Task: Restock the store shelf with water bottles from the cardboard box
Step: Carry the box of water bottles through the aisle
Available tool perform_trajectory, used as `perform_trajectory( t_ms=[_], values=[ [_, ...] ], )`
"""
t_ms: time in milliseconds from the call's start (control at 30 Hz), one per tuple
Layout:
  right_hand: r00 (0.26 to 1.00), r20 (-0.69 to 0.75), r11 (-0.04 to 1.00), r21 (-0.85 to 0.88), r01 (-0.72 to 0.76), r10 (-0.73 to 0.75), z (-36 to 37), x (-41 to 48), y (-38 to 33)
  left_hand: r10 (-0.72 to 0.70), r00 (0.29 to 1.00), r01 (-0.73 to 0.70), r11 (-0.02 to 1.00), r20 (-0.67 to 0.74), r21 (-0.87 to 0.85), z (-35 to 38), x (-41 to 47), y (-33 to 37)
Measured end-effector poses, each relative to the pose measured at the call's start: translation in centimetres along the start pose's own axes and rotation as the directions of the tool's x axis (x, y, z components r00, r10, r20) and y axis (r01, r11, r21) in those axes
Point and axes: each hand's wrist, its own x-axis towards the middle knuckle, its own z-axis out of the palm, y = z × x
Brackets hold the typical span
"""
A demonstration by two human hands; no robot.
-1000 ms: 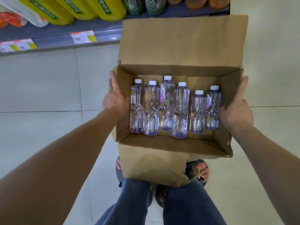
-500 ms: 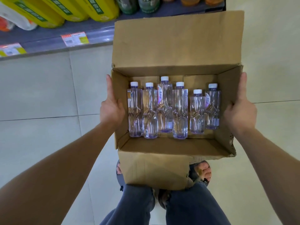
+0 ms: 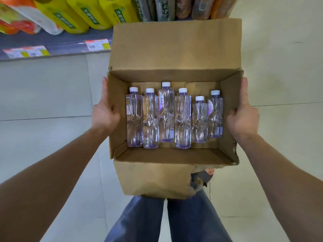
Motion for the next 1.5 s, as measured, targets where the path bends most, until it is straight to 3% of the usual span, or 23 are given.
perform_trajectory(
  t_ms=[433, 767, 1000, 1167, 1500],
  values=[
    [0.992, -0.059, 0.993, 0.036, 0.112, -0.110, -15.8, -16.9, -15.1, 0.086, 0.993, -0.091, 0.994, -0.085, -0.055, -25.0, -9.7, 1.0],
    [0.974, -0.061, 0.973, 0.051, 0.223, -0.220, -21.2, -30.6, -24.6, 0.070, 0.980, -0.085, 0.993, -0.188, -0.077, -39.8, -19.8, -4.6],
    [0.921, -0.075, 0.924, 0.008, 0.383, -0.381, -20.8, -39.1, -29.2, 0.023, 0.948, -0.067, 0.989, -0.316, -0.131, -45.8, -27.0, -13.0],
    [0.872, -0.030, 0.873, -0.033, 0.487, -0.488, -19.4, -45.6, -34.0, -0.079, 0.928, 0.024, 0.988, -0.364, -0.152, -49.1, -31.1, -21.4],
    [0.824, 0.049, 0.821, -0.070, 0.566, -0.564, -8.6, -57.9, -47.0, -0.170, 0.898, 0.100, 0.977, -0.405, -0.188, -59.1, -37.3, -40.2]
  ],
)
